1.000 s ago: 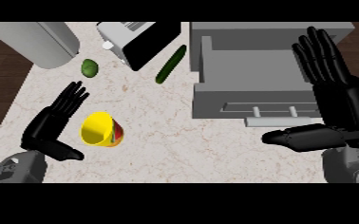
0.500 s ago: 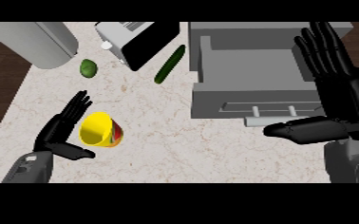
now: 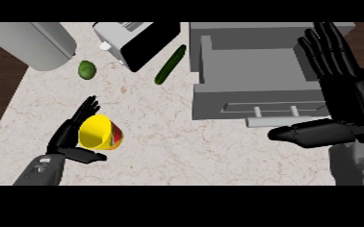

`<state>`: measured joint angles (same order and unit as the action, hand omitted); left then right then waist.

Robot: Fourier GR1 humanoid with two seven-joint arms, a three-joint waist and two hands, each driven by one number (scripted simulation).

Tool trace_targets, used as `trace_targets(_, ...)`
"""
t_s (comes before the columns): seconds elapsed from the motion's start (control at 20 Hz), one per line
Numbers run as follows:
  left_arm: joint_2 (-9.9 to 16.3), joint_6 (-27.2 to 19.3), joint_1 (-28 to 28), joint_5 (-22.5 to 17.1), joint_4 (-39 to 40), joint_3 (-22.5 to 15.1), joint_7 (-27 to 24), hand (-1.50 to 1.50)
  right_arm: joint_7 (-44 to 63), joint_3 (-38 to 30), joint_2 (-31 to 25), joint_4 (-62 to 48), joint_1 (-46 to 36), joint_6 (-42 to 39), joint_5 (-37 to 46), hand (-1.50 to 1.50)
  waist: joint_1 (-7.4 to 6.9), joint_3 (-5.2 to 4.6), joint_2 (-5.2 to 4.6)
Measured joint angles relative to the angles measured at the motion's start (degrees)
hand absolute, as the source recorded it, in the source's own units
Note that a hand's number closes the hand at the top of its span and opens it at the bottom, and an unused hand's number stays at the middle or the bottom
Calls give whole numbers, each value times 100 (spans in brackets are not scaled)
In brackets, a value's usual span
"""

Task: Pick up the cup, place it into the drawer and close the drawer

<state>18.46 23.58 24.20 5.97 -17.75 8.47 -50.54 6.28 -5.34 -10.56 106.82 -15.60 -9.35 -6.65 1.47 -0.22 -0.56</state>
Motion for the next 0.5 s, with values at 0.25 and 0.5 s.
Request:
trace_targets(0.25,-51,-87,114,68,252,-30,-243,-150,55,13,-6,-19,-70,18,34,-150,18,-4,-10)
trace_targets(0.5,-148,-155,227,123,414,-66,-355,-150,119,-104,-67,64,-61,-46,-129,-150,54,-7,-18)
